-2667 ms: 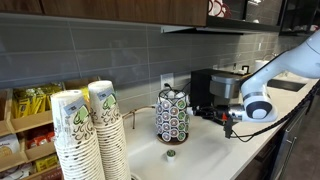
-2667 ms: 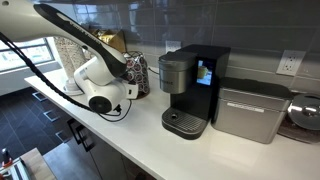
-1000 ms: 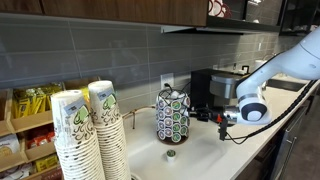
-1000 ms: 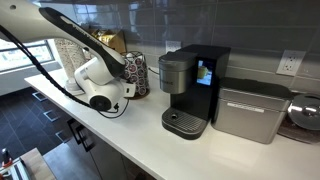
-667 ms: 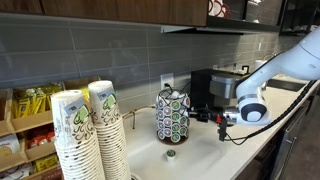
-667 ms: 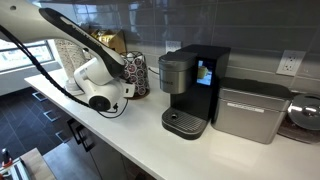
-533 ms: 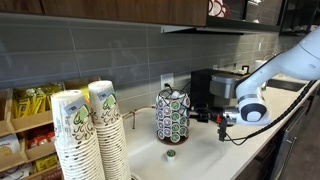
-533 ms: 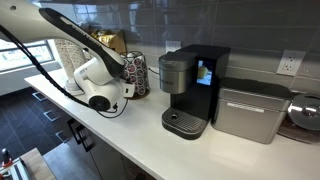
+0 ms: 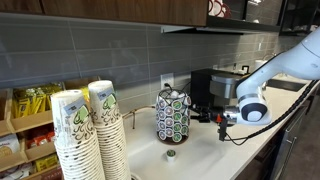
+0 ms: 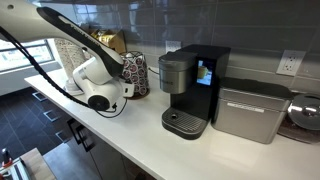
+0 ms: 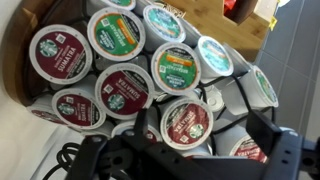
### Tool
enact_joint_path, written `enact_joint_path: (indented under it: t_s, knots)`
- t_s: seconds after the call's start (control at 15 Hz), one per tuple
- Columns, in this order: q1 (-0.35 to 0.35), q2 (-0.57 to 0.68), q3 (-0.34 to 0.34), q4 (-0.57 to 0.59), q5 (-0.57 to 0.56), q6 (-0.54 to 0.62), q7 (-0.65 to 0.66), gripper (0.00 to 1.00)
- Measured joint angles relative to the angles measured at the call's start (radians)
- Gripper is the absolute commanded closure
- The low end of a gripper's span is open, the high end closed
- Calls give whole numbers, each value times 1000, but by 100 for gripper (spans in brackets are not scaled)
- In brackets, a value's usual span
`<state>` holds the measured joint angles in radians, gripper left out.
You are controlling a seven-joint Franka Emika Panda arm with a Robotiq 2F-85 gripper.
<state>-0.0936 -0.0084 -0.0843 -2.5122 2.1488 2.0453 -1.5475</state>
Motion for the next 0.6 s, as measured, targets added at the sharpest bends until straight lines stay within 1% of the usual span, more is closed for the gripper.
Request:
enact_joint_path:
  t_s: [0.6]
  knots:
    - [-2, -6, 1, -4, -12, 20, 15, 0]
